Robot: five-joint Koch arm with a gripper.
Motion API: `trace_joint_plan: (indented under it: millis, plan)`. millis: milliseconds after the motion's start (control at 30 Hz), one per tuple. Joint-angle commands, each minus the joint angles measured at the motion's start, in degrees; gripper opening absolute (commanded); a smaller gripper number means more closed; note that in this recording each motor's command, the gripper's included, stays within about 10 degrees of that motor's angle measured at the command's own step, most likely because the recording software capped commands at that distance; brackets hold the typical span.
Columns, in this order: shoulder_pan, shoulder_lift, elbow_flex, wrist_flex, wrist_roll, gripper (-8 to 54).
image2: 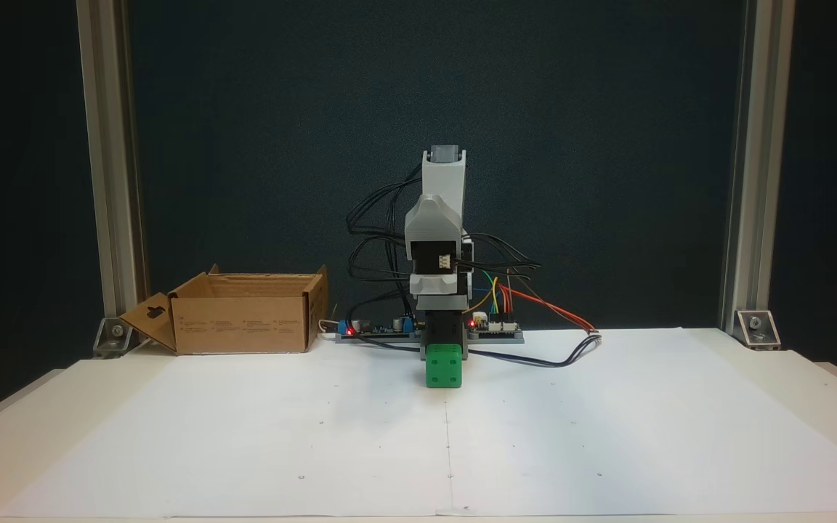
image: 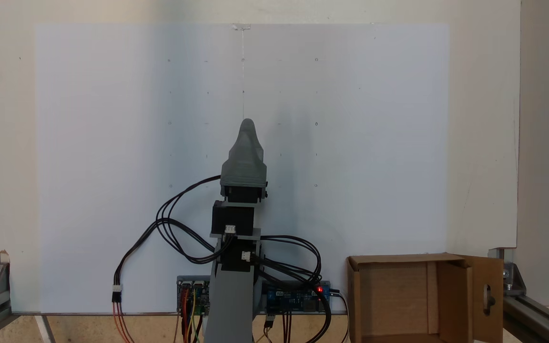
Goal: Grasp a green dice and put it in the bin.
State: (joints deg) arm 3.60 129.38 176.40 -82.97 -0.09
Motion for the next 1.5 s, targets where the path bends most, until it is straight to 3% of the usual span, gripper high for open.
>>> trace_joint_plan:
  millis: [0, 1467]
  plan:
    - [2.55, 6.15, 2.64, -2.20, 1.67, 44.6]
    - [2.37, 6.15, 2.64, -2.02, -2.20, 43.8]
